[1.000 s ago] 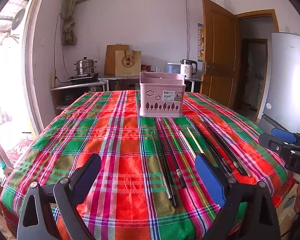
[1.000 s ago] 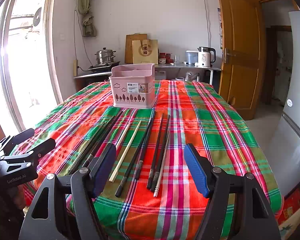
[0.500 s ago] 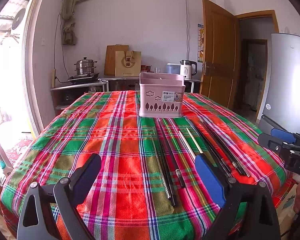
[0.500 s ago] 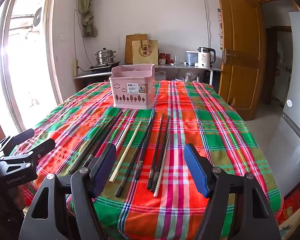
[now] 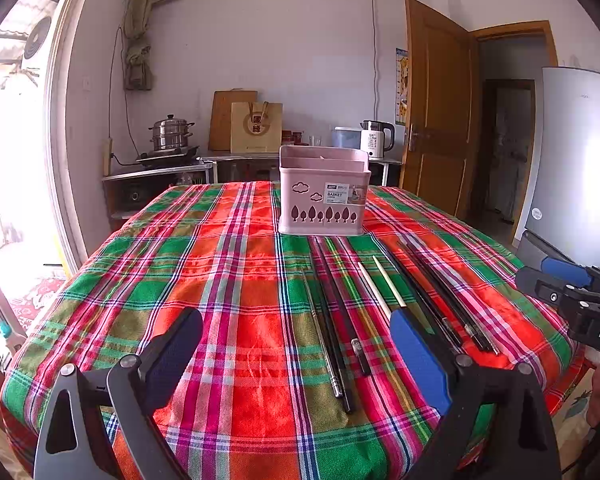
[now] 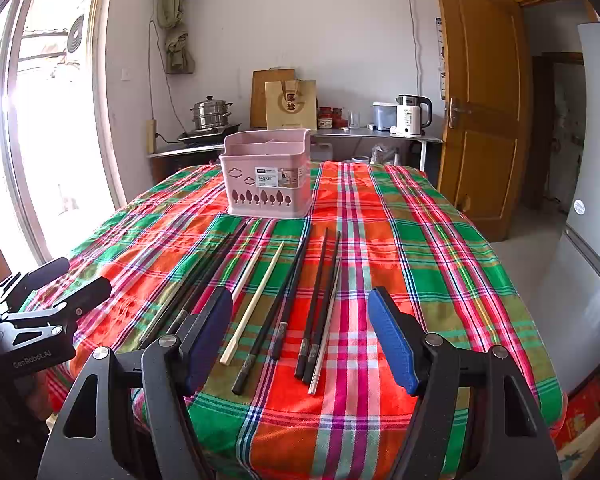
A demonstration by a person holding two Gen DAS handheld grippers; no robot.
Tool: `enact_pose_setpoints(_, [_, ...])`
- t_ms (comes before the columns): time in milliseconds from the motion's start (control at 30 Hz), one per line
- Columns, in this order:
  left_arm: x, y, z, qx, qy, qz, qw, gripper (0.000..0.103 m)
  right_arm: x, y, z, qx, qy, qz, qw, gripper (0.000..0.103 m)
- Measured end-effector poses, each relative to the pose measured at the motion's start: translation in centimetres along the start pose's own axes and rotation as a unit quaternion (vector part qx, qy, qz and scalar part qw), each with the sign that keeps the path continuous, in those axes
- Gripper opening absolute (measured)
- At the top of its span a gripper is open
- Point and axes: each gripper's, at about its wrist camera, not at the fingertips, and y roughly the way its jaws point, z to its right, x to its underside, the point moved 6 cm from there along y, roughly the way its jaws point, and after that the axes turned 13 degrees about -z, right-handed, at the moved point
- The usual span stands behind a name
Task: Organize utensils
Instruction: 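Lower the left tool onto a black chopstick while the right tool lowers onto another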
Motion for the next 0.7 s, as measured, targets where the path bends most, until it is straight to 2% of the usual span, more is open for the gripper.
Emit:
enact_pose_setpoints(300, [-0.3,0.2,0.0,0.0,0.001,-0.005,1.0,0.095,0.0,0.1,0.0,0.0,0.0,-0.001,1.0,0.07])
enact_pose_setpoints(600, [-1.1,3.7,-0.4,0.02,0.006,-0.048,0.9986,0.095,-0.6,1.3,0.6,-0.001,0.002,-0.012,1.0,0.071])
enact_pose_setpoints(700, [-1.6,5.1,-0.5,0.014,0.012,-0.061,0.998,0.095,-1.1,2.1,0.9,-0.006,0.002,-0.018,1.0,0.07])
